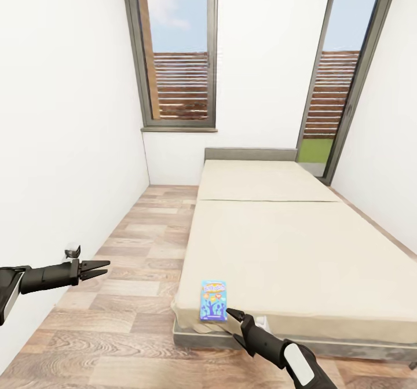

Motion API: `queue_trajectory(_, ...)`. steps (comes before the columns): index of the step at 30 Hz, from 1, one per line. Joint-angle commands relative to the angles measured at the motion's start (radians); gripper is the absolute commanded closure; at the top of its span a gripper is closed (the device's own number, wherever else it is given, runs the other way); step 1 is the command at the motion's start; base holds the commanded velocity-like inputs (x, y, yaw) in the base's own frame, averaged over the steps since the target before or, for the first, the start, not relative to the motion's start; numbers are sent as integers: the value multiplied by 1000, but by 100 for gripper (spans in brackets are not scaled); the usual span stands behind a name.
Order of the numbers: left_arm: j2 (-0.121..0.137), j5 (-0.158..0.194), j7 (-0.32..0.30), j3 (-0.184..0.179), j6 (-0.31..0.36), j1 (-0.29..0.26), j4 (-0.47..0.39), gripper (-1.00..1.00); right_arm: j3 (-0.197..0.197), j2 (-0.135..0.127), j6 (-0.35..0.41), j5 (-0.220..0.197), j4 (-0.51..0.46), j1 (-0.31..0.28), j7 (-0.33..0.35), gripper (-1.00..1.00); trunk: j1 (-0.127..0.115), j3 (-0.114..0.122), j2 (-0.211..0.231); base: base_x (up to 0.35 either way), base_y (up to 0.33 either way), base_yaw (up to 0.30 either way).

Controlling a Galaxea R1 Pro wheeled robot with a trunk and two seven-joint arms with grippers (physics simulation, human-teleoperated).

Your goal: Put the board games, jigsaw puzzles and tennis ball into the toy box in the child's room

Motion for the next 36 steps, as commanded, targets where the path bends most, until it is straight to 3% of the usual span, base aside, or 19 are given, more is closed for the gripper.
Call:
queue_trajectory(1,0,-8,-7,2,10,-1,0,-100,-7,1,7,0,0,-1,1,-100,0,-1,0,56,27,0)
queue_trajectory(36,0,-8,-7,-1,9,0,0,-100,-7,3,7,0,0,-1,2,-100,0,-1,0,49,3,0)
